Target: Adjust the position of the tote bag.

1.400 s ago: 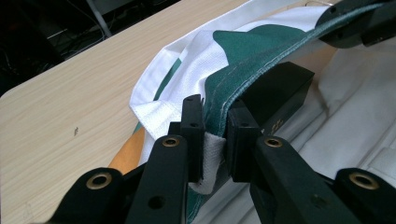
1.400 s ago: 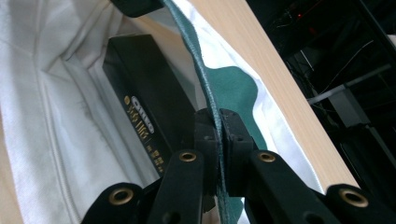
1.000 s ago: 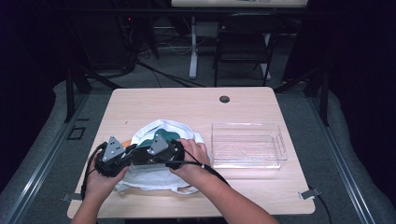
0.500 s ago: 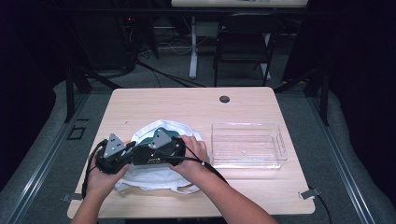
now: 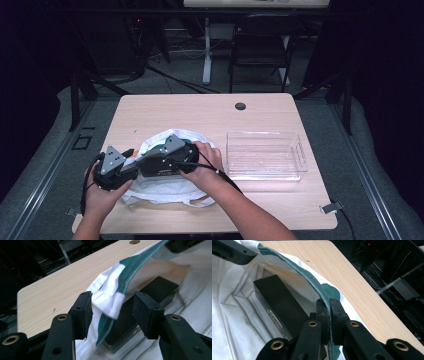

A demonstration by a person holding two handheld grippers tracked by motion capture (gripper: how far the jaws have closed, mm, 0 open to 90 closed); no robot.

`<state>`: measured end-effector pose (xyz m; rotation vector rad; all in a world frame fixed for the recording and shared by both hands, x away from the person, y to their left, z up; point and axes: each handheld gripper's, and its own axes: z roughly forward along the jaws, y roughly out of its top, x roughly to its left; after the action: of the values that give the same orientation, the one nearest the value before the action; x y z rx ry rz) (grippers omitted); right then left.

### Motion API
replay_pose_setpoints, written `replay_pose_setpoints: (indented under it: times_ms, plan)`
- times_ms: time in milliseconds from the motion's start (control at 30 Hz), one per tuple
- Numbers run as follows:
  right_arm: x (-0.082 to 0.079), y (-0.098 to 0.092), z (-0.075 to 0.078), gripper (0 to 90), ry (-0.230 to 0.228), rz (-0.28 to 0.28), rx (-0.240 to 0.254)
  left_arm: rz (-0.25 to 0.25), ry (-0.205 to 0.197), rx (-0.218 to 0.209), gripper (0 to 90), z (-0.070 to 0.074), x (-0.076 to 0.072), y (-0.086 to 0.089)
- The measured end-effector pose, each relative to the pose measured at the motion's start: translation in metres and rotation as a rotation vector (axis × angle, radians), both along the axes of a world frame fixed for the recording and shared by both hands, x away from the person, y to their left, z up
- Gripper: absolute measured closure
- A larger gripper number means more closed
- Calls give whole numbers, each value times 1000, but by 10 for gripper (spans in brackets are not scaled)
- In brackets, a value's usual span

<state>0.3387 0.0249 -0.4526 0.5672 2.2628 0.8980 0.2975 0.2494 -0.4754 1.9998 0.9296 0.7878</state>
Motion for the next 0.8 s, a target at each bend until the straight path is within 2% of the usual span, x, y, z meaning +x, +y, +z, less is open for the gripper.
replay_pose_setpoints:
  times_ms: [100, 200, 367, 467, 500, 800]
  plan:
    - [2, 1, 2, 873, 2, -2, -13, 9, 0, 6, 489, -2, -2, 4]
    - [4, 1, 3, 873, 4, -9, -4, 10, 4, 6, 489, -5, -2, 7]
    - [7, 1, 4, 872, 10, -17, -6, 22, 5, 34, 496, -9, -3, 11]
    - [9, 1, 3, 872, 7, -24, 0, 23, 1, 50, 563, -11, -3, 12]
    - [10, 1, 4, 872, 8, -23, -1, 28, 6, 64, 572, -12, -3, 12]
    - [16, -2, 3, 872, 11, -41, 9, 58, 24, 90, 659, -21, 0, 16]
